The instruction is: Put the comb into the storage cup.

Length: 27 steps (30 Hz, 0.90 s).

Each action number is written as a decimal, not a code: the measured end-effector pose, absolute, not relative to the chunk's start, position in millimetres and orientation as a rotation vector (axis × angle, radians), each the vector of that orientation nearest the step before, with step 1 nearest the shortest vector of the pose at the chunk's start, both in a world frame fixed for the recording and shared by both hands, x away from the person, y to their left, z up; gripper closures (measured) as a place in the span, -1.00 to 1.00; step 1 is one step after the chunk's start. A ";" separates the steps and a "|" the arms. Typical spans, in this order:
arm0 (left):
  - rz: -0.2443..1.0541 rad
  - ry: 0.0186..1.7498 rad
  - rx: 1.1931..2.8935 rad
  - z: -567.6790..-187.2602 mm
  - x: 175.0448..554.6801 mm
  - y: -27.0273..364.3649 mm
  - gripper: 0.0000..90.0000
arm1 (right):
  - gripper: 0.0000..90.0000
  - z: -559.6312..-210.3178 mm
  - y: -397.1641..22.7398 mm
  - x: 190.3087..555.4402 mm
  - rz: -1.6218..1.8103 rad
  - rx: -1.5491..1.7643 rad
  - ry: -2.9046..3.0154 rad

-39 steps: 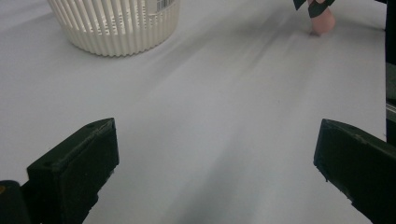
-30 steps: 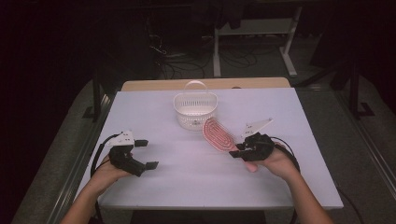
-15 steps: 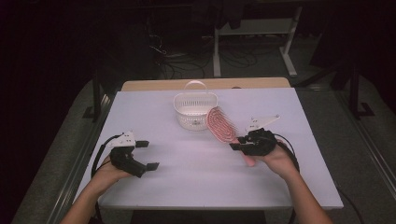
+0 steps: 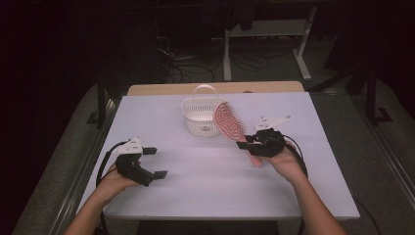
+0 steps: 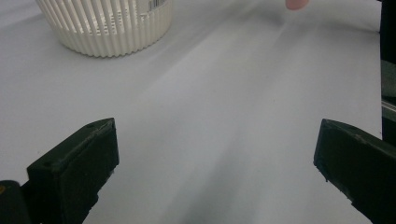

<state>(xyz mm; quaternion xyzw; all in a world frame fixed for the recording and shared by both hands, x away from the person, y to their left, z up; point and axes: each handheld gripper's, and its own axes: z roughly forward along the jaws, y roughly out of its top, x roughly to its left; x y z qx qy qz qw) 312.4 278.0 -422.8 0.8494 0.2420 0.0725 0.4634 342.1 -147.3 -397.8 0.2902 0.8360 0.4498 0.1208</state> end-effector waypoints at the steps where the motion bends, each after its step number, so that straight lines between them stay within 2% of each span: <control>1: 0.178 0.596 2.088 -423.0 312.6 278.2 -1.00 | 0.53 -397.4 -146.8 342.8 1.312 0.850 2.438; 27: 0.179 0.603 2.073 -421.3 311.8 279.2 -1.00 | 0.53 -363.4 -139.9 369.6 1.421 0.868 2.295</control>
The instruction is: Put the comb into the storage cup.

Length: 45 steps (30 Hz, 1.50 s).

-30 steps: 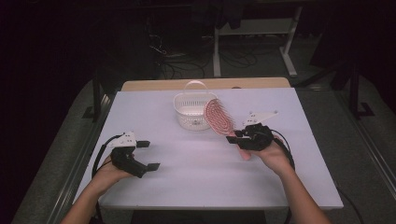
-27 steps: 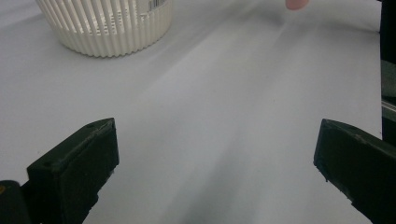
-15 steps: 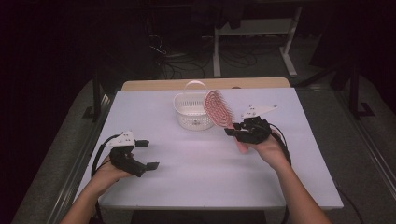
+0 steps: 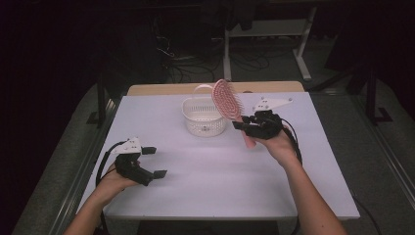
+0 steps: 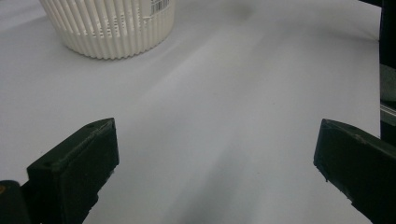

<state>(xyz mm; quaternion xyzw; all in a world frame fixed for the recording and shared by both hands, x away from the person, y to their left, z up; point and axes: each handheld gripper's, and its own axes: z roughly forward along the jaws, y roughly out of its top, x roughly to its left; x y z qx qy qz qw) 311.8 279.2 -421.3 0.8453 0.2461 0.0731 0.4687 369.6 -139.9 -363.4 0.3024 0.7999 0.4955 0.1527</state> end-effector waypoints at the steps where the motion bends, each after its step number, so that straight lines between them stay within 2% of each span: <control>1: 0.180 0.603 2.073 -421.2 311.8 279.2 -1.00 | 0.53 -361.7 -139.3 370.9 1.427 0.868 2.290; 30: 0.175 0.603 2.071 -421.9 310.9 278.2 -1.00 | 0.52 -331.7 -112.9 414.1 1.552 0.846 2.120; 45: 0.173 0.600 2.074 -422.8 310.8 277.7 -1.00 | 0.52 -332.3 -98.8 431.8 1.586 0.847 2.060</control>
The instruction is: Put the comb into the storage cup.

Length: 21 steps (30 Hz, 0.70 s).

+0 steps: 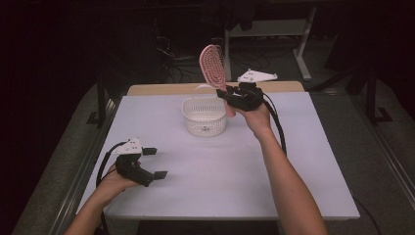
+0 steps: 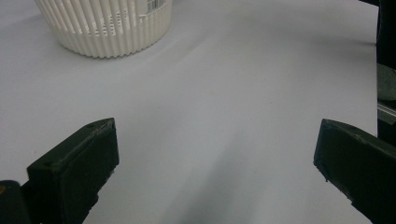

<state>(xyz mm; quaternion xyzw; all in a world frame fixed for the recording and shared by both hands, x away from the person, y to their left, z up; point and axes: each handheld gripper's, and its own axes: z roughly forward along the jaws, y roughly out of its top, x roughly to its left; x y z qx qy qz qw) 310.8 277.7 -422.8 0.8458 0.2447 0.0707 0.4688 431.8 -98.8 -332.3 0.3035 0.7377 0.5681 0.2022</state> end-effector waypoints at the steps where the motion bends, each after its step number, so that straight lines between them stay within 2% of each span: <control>1: 0.173 0.600 2.074 -422.8 310.8 277.7 -1.00 | 0.52 -332.5 -98.0 433.3 1.593 0.844 2.055; 21: 0.172 0.604 2.067 -421.9 310.4 279.1 -1.00 | 0.52 -338.9 -68.7 457.9 1.612 0.839 2.048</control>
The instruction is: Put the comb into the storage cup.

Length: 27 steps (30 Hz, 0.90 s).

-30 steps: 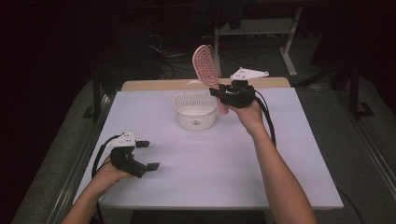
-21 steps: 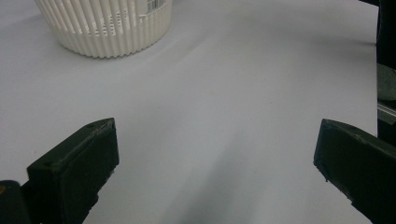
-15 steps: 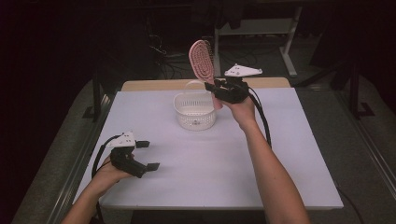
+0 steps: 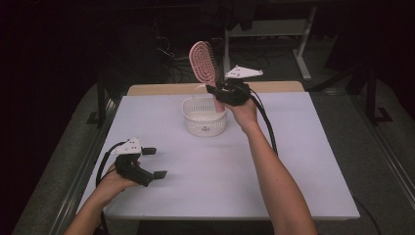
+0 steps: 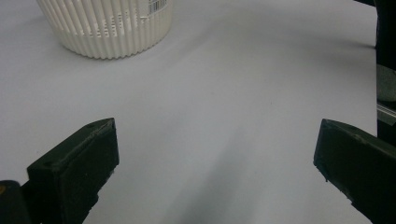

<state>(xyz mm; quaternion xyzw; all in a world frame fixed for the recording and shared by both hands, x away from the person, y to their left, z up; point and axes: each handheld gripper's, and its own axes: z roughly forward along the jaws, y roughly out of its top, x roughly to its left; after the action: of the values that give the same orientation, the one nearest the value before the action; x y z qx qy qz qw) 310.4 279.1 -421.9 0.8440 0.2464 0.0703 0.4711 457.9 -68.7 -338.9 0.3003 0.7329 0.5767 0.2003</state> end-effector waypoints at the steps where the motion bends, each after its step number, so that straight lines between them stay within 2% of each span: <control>1: 0.172 0.604 2.066 -421.9 310.4 279.2 -1.00 | 0.52 -340.4 -66.9 458.7 1.612 0.838 2.052; 27: 0.176 0.604 2.064 -421.6 310.7 280.2 -1.00 | 0.52 -375.1 -40.9 472.4 1.504 0.805 2.237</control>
<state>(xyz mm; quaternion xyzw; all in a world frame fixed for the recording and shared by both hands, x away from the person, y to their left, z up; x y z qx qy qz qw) 310.7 280.2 -421.6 0.8432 0.2467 0.0719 0.4722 472.4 -40.9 -375.1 0.2821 0.7845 0.5275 0.1633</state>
